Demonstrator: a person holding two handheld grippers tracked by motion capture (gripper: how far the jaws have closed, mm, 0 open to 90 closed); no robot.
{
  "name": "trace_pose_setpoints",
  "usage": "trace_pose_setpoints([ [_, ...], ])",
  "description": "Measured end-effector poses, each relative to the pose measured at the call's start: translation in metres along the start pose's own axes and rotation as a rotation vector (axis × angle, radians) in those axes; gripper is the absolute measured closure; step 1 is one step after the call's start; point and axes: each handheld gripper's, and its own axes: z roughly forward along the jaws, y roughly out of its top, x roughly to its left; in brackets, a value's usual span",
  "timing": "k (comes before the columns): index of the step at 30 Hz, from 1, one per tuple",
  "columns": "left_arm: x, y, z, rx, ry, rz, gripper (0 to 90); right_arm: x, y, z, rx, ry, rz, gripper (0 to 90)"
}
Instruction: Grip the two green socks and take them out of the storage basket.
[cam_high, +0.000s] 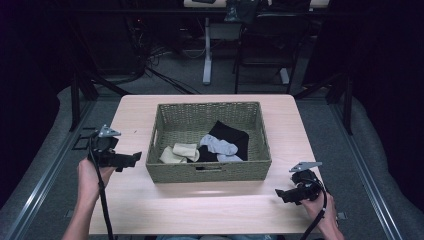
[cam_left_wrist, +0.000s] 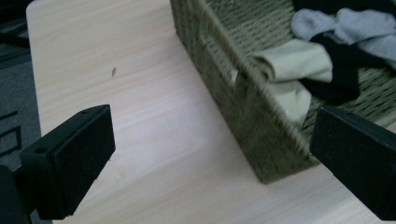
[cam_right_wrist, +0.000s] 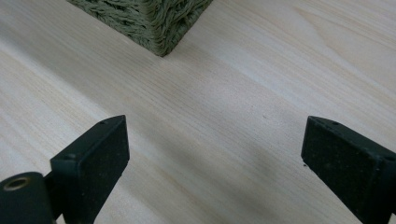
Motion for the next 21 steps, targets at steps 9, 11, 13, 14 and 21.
trace_pose_setpoints([
  [9, -0.009, 0.045, 0.007, 0.003, -0.036, 0.056, 0.0, -0.001, -0.001, -0.001, -0.002, -0.005, 0.004, 7.1],
  [11, -0.011, 0.053, 0.012, 0.009, -0.05, 0.064, 0.0, -0.001, -0.001, -0.001, -0.004, -0.006, 0.003, 7.1],
  [13, -0.015, 0.06, 0.019, 0.024, -0.06, 0.077, 0.0, 0.0, -0.001, -0.001, -0.002, -0.008, 0.001, 7.1],
  [14, -0.017, 0.063, 0.022, 0.034, -0.069, 0.087, 0.0, 0.0, -0.001, -0.002, -0.003, -0.008, 0.001, 7.1],
  [21, -0.031, 0.085, 0.045, 0.114, -0.108, 0.14, 0.0, -0.002, -0.002, -0.002, -0.007, -0.007, 0.01, 7.2],
])
